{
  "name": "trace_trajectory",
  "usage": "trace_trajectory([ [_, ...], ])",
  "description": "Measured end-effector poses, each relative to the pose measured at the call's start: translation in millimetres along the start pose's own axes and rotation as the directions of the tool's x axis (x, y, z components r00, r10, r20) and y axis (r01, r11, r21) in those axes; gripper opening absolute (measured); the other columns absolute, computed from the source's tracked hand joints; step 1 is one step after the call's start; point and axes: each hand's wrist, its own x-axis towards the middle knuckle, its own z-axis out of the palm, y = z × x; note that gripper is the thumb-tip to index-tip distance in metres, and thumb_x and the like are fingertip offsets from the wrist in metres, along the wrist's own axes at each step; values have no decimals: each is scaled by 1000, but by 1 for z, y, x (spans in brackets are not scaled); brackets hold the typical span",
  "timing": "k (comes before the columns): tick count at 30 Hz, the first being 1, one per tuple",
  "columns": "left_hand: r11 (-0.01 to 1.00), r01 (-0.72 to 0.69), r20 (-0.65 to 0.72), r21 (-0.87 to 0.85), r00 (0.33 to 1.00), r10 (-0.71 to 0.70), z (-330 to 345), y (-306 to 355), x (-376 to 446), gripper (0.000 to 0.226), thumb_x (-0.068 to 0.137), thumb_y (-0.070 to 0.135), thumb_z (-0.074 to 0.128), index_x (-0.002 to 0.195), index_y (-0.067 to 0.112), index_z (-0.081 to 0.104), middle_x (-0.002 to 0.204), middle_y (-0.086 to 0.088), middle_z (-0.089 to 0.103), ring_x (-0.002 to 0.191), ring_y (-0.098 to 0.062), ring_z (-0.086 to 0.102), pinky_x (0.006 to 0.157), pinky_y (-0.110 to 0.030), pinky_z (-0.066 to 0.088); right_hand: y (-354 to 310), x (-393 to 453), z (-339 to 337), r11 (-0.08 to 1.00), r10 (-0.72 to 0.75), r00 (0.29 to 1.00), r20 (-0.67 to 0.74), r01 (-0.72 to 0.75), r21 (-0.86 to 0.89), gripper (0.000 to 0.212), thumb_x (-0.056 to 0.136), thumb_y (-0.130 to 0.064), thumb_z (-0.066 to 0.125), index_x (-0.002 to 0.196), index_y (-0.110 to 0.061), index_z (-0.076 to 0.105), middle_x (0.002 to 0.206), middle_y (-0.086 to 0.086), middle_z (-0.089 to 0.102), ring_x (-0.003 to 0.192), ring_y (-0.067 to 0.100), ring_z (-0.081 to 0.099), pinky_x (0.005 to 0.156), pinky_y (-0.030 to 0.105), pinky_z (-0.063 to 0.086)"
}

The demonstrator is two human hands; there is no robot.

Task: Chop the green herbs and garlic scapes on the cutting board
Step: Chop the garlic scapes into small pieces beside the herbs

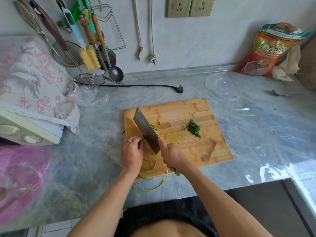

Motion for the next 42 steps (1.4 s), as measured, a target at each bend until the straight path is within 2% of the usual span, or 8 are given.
trace_trajectory([
  [3, 1000, -8, 20, 29, 1000, 8, -3, 0, 0, 10, 83, 5, 71, 91, 9, 74, 90, -7, 71, 83, -31, 64, 68, -37, 52, -3, 0, 3, 987, -77, 997, -10, 75, -143, 65, 98, -62, 27, 66, -9, 45, 59, 9, 49, 53, 25, 47, 55, 40, 43],
  [7, 999, -22, 51, 48, 999, 19, -6, 0, -2, 21, 79, 1, 72, 98, 8, 76, 94, -8, 71, 87, -33, 64, 70, -37, 53, -3, -5, 1, 969, -126, 992, -19, 119, -215, 63, 97, -64, 30, 60, -13, 36, 55, 5, 42, 51, 22, 39, 51, 34, 31],
  [11, 999, -25, 34, 21, 999, 24, -7, 4, -4, 23, 81, -5, 68, 100, 6, 76, 96, -11, 72, 86, -32, 67, 70, -36, 53, 1, -12, -2, 951, -177, 984, -36, 161, -262, 63, 96, -65, 31, 60, -13, 34, 53, 4, 38, 48, 23, 36, 50, 35, 31],
  [15, 999, 9, 10, 41, 1000, -10, -9, 9, -6, 23, 83, -3, 68, 100, 9, 76, 87, -13, 72, 75, -34, 67, 59, -33, 51, 6, -18, -6, 936, -197, 980, -41, 175, -306, 64, 95, -67, 31, 59, -14, 36, 53, 5, 40, 48, 23, 38, 49, 34, 33],
  [25, 999, 47, 20, -28, 999, -47, -8, 4, -9, 31, 83, -4, 65, 105, 14, 76, 96, -8, 74, 93, -30, 67, 70, -33, 52, 15, -21, -12, 959, -175, 981, -84, 150, -242, 65, 96, -63, 34, 58, -11, 36, 53, 6, 42, 49, 22, 39, 50, 33, 32],
  [29, 998, 36, 36, -54, 999, -35, -10, 0, -9, 31, 84, -6, 63, 106, 13, 75, 97, -9, 73, 91, -29, 67, 75, -28, 48, 10, -18, -16, 960, -176, 982, -71, 155, -232, 63, 97, -62, 33, 60, -11, 37, 54, 6, 42, 49, 22, 39, 50, 32, 30],
  [35, 998, 4, 25, -70, 1000, -2, -21, -1, -16, 31, 82, -8, 67, 103, 13, 75, 88, -8, 73, 78, -29, 67, 68, -25, 45, 9, -15, -6, 953, -190, 981, -42, 174, -248, 65, 96, -65, 32, 58, -12, 37, 53, 5, 43, 49, 22, 41, 51, 32, 33],
  [42, 997, 7, 52, -80, 999, -3, -23, -5, -19, 20, 83, -4, 67, 97, 8, 73, 96, -5, 69, 86, -25, 66, 74, -30, 49, 13, -14, 5, 952, -174, 984, -34, 159, -262, 63, 96, -63, 32, 58, -13, 34, 53, 6, 39, 47, 23, 37, 47, 32, 28],
])
